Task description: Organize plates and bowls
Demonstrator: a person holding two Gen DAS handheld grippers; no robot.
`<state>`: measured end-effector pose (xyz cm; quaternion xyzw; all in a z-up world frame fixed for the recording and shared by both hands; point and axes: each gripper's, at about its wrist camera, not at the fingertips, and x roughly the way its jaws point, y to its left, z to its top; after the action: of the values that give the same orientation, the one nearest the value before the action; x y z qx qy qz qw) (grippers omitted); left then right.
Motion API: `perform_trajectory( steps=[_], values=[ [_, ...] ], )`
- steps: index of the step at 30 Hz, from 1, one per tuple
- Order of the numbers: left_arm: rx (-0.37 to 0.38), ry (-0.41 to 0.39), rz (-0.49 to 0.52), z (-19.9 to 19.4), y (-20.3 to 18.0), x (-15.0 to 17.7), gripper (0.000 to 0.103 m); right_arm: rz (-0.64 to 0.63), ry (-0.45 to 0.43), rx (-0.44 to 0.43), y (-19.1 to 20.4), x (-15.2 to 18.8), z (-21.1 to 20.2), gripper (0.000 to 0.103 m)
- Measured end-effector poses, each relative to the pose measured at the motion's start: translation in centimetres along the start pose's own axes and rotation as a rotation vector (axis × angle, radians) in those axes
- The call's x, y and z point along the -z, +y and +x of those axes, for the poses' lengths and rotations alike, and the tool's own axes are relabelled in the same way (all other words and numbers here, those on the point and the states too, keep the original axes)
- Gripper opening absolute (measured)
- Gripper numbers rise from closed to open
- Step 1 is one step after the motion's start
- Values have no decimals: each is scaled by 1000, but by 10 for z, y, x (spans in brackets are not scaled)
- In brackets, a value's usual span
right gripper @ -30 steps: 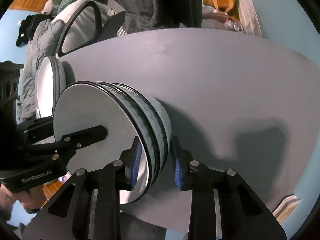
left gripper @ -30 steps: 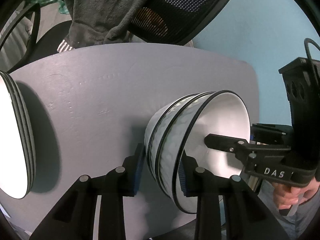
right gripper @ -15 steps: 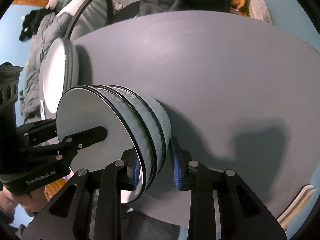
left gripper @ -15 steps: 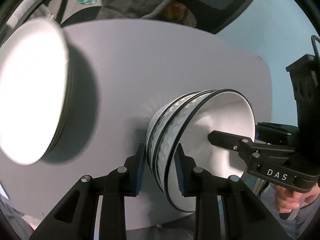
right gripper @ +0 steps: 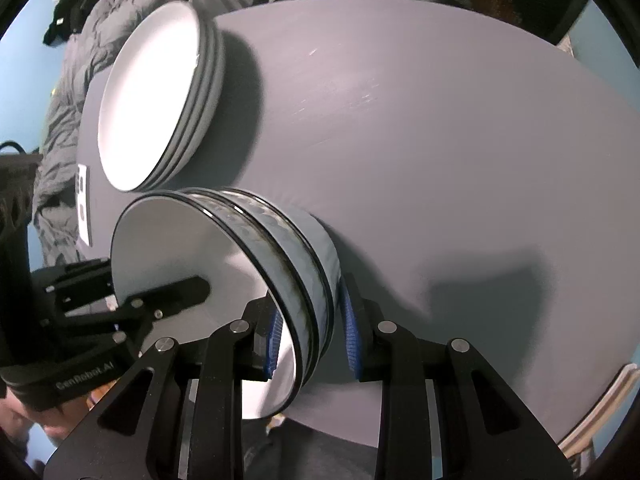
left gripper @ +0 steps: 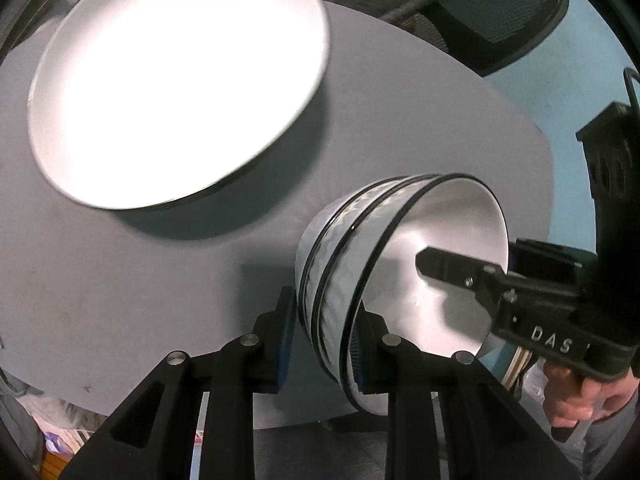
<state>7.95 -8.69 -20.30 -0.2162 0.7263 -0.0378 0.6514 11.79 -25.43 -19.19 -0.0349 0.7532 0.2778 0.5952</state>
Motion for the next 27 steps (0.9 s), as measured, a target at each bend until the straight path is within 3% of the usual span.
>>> perform_trajectory(
  steps=[8,11,14,19,27],
  values=[
    [8,-11,-25,-12,38,7,22,28,28,-68,18,8,14,27],
    [50,-13,-38,-11,47,8,22,17,18,-47,26,7,15,27],
    [36,-19,-19,-11,44,8,22,6,14,-15,29,6,14,27],
    [9,-28,23,-12,36,7,22,25,22,-33,23,3,14,28],
    [41,-9,38,-8,33,2,24,61,18,-67,17,9,14,29]
  ],
)
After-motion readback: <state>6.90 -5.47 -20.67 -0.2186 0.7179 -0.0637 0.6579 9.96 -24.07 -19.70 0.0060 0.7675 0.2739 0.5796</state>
